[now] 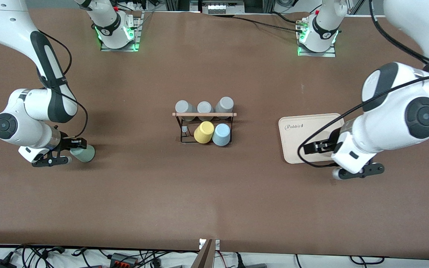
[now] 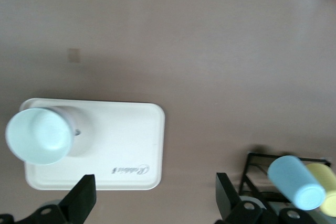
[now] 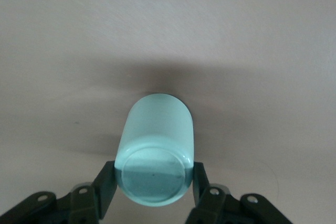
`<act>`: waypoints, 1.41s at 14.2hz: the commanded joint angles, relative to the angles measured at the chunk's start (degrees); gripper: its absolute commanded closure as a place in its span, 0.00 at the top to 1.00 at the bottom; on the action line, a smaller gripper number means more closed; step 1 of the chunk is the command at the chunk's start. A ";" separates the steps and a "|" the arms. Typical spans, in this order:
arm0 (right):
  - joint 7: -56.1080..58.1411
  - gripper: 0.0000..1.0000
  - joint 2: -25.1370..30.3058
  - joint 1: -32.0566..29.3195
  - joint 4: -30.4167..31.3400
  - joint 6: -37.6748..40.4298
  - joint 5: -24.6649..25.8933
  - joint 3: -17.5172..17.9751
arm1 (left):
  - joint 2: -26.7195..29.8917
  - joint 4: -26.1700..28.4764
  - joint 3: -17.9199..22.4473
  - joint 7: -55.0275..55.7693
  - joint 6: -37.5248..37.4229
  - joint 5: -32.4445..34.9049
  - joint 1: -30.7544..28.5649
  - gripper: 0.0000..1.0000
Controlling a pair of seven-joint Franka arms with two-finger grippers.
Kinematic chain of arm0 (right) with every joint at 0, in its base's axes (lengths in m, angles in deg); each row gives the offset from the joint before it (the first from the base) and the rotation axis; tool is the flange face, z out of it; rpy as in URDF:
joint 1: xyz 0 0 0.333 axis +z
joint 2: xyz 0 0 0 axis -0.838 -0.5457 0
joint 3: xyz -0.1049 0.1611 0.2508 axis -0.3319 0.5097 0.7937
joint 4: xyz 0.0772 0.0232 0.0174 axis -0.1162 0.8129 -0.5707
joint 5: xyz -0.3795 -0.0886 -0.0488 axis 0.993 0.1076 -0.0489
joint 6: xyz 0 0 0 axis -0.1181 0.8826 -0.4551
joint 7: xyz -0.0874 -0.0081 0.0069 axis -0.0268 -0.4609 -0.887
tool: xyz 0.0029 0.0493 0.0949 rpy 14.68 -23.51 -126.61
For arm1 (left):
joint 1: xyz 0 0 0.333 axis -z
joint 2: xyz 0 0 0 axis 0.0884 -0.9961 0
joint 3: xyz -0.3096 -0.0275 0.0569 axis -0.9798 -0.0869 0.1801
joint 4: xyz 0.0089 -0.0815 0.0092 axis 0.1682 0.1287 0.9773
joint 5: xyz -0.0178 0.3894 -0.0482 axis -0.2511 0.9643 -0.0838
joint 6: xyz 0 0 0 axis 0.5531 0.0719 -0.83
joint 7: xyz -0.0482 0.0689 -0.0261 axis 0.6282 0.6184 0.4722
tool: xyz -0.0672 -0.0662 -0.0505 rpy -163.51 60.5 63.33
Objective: Hang scattered cups on rack with three cups
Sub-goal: 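Grasp the green cup with the right gripper while the left gripper withdraws, then carry the green cup to the rack and hang it beside the yellow cup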
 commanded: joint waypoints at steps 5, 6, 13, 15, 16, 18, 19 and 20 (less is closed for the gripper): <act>-19.94 0.33 0.50 12.48 -18.08 22.82 -1.08 0.27 | 21.27 36.27 -0.72 -2.03 21.72 0.40 -2.93 1.00; -23.55 0.33 0.49 14.94 -19.06 24.33 -1.70 0.27 | 21.81 36.56 -0.72 -2.64 22.01 0.40 -2.93 1.00; -43.60 0.33 0.49 28.04 -26.18 26.28 -5.57 0.27 | 21.90 23.39 -0.19 -10.01 6.99 0.58 -4.94 1.00; -48.87 0.33 0.32 30.59 -26.45 25.14 -5.66 0.27 | 21.81 23.21 -0.28 -11.00 6.46 0.40 -5.13 1.00; -51.86 0.33 0.06 31.91 -26.45 23.91 -5.66 0.27 | 21.73 23.12 -0.45 -11.17 6.46 0.58 -4.86 1.00; -55.82 0.33 -0.82 33.94 -26.45 21.80 -5.66 0.27 | 21.73 22.95 -0.54 -13.00 6.46 0.67 -4.95 1.00; -57.23 0.33 -1.43 34.73 -26.45 21.44 -5.57 0.27 | 21.73 22.94 -0.46 -16.85 6.46 0.49 -5.12 1.00; -57.77 0.33 -1.61 35.35 -26.45 21.18 -5.57 0.27 | 21.73 22.94 -0.02 -21.76 6.46 0.23 -5.21 1.00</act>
